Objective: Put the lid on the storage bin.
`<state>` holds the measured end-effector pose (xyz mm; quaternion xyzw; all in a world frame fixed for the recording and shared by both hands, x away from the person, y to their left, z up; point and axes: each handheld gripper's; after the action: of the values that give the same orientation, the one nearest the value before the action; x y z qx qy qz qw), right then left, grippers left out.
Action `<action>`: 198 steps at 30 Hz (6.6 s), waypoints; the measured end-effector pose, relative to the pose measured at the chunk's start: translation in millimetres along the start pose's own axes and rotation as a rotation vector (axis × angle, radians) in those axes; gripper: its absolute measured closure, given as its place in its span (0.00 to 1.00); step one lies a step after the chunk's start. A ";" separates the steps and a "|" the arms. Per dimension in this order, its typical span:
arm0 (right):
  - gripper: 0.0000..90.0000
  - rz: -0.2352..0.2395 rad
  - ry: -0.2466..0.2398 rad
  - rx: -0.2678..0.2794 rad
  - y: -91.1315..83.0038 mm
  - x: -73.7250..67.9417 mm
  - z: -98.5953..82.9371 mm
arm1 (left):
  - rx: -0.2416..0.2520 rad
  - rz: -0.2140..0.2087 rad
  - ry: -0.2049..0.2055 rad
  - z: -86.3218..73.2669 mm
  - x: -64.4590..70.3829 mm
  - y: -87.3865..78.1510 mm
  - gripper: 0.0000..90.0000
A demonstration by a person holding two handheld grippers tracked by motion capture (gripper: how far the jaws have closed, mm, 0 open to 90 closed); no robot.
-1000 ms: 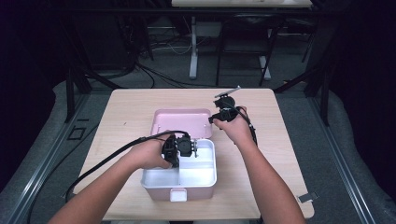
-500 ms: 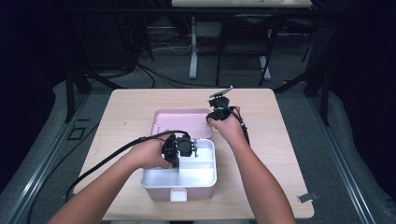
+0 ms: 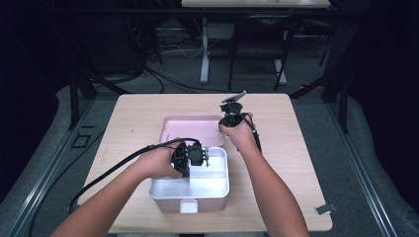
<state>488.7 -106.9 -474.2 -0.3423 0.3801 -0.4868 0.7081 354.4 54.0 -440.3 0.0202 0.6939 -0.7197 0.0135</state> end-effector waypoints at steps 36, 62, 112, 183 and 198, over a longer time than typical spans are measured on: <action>0.94 0.010 0.015 0.062 -30.1 -5.5 4.3 | 0.001 -0.007 -0.008 0.3 -0.2 0.3 0.97; 0.97 0.047 -0.047 0.245 -79.4 -15.1 -14.6 | -0.001 -0.003 -0.007 0.4 0.1 0.2 0.97; 0.98 0.042 -0.213 0.566 -127.1 -33.5 -100.5 | 0.133 0.056 -0.183 -26.0 7.9 -10.0 0.87; 0.95 0.045 -0.215 0.600 -129.5 -35.3 -104.4 | 0.823 0.537 -0.761 -162.8 17.6 -67.5 0.73; 0.96 0.053 -0.217 0.601 -129.5 -34.1 -104.7 | 0.946 0.592 -0.783 -157.4 9.4 -68.6 0.78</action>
<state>333.8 -124.3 -406.4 -0.1576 0.1504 -0.5196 0.8262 343.4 213.8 -378.0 -0.0488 0.2137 -0.8659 0.4496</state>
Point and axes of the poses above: each handheld gripper's, and its own axes: y roughly forward along the jaws, z roughly out of its top, x roughly to its right, and after that the axes turned 3 degrees about y, right-handed
